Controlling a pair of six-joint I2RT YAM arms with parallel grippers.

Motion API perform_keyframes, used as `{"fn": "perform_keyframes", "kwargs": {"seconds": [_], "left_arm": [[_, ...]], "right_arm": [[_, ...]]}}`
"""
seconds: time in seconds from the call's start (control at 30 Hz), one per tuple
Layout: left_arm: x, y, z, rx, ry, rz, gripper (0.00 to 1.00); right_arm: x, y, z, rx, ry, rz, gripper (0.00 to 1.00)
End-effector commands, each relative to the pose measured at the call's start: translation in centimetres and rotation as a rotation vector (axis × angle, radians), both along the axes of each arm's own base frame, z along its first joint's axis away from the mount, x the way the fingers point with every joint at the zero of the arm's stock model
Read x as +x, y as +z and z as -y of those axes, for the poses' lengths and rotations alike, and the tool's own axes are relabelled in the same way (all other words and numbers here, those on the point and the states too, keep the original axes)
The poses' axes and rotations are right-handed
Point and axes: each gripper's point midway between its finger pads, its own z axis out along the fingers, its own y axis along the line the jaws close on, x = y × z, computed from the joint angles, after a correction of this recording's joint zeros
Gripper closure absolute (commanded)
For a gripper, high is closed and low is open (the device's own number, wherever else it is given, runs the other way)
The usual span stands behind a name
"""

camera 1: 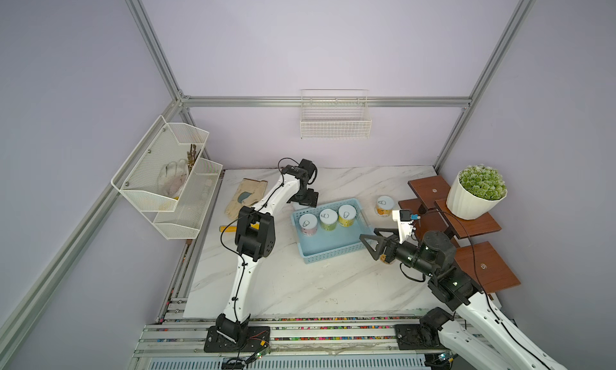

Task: Put the canned food in the basket
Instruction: Pick up the canned food from the center of the board.

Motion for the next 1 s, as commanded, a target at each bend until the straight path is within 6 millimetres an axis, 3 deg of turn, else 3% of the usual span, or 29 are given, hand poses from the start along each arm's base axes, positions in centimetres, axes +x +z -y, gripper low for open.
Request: {"fn": "perform_keyframes", "kwargs": {"seconds": [0.0, 0.7, 0.97], "left_arm": [[0.2, -0.1, 0.0, -0.011, 0.015, -0.010, 0.00], [0.0, -2.6, -0.1, -0.007, 0.018, -0.062, 0.05], [0.2, -3.3, -0.2, -0.015, 0.021, -0.075, 0.10]], "right_arm": [[0.6, 1.1, 1.4, 0.018, -0.091, 0.049, 0.00], [2.3, 2.4, 1.7, -0.094, -0.133, 0.095, 0.01], [2.3, 1.9, 1.8, -0.102, -0.137, 0.080, 0.02]]}}
